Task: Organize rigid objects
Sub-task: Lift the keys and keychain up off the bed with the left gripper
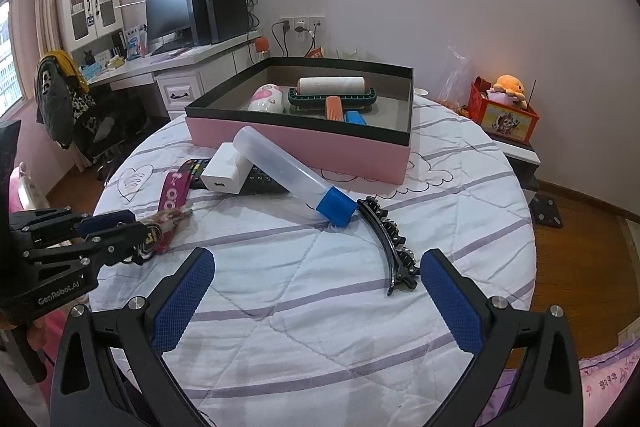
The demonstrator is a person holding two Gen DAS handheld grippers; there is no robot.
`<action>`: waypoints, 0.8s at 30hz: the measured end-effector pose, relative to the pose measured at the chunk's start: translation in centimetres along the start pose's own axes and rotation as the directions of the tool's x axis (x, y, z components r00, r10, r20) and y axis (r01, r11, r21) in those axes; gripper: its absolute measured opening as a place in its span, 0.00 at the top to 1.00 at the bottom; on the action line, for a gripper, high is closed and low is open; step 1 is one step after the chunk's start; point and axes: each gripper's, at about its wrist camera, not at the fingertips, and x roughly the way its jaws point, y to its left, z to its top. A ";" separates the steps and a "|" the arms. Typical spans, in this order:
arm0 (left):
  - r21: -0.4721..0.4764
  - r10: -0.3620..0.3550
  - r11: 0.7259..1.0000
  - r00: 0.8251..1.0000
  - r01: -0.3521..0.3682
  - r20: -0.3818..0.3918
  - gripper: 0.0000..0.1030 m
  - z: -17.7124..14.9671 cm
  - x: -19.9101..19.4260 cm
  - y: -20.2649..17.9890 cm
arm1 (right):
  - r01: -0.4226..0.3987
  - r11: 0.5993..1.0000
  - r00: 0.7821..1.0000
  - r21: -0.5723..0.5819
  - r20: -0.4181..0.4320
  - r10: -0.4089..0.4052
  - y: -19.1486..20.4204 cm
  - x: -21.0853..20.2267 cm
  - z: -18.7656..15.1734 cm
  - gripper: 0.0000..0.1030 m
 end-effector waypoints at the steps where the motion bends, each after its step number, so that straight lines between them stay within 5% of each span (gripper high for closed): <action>1: -0.002 0.001 1.000 1.000 -0.001 -0.010 0.80 -0.2 0.3 0.1 | -0.001 1.000 1.000 -0.001 0.002 0.001 0.1 -0.1 0.0 0.00; 10: -0.011 0.010 1.000 0.997 -0.011 -0.075 0.72 -1.2 2.6 0.0 | -0.012 1.000 1.000 -0.001 -0.002 0.012 0.1 0.3 -0.1 0.00; 24: 0.004 -0.024 1.000 0.999 0.024 0.046 0.82 0.4 -0.8 -0.3 | -0.016 1.000 1.000 -0.005 0.000 0.016 0.2 0.4 0.5 0.00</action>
